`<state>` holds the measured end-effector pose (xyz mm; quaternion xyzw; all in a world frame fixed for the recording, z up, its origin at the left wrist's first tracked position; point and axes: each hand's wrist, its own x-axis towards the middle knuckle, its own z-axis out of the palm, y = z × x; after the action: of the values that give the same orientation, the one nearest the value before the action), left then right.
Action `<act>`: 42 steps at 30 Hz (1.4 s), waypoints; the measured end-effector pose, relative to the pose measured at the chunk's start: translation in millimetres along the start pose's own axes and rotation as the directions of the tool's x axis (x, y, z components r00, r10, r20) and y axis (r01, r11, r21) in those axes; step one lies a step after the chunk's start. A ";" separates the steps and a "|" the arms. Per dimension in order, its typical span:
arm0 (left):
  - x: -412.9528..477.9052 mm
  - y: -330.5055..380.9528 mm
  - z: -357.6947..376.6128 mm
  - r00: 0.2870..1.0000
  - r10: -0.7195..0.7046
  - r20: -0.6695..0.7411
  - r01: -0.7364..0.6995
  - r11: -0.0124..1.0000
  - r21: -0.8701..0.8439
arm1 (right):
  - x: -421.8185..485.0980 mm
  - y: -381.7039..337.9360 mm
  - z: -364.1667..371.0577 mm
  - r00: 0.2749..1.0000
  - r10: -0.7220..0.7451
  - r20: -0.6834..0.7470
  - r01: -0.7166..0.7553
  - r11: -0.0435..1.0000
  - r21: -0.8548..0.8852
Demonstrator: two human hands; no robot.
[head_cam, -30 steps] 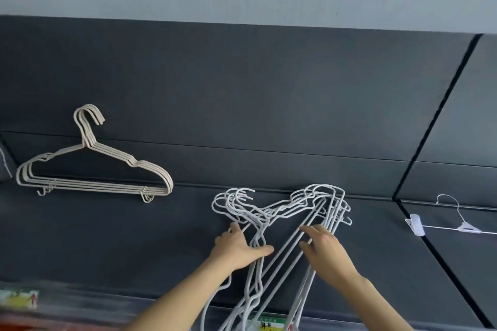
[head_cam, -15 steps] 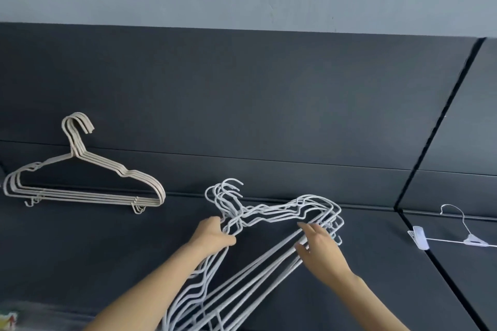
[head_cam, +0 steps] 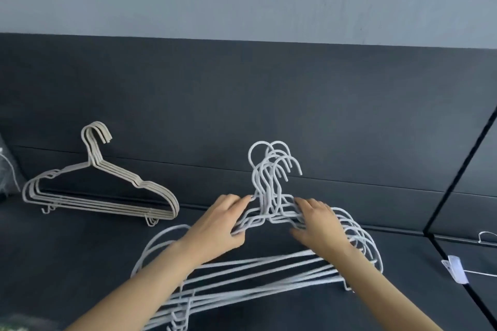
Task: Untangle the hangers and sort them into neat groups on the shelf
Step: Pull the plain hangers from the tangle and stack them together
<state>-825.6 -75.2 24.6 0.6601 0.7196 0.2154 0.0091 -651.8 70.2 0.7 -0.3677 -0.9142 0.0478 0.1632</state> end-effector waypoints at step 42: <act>14.3 -11.3 48.4 0.974 -0.221 -0.052 0.223 0.974 0.045 | -18.5 -0.1 6.5 0.988 0.152 0.030 -0.154 0.987 0.041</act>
<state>-823.7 -47.5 -19.0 0.5703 0.7941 0.2100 -0.0006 -641.5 57.6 -10.3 -0.4325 -0.8842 0.0850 0.1548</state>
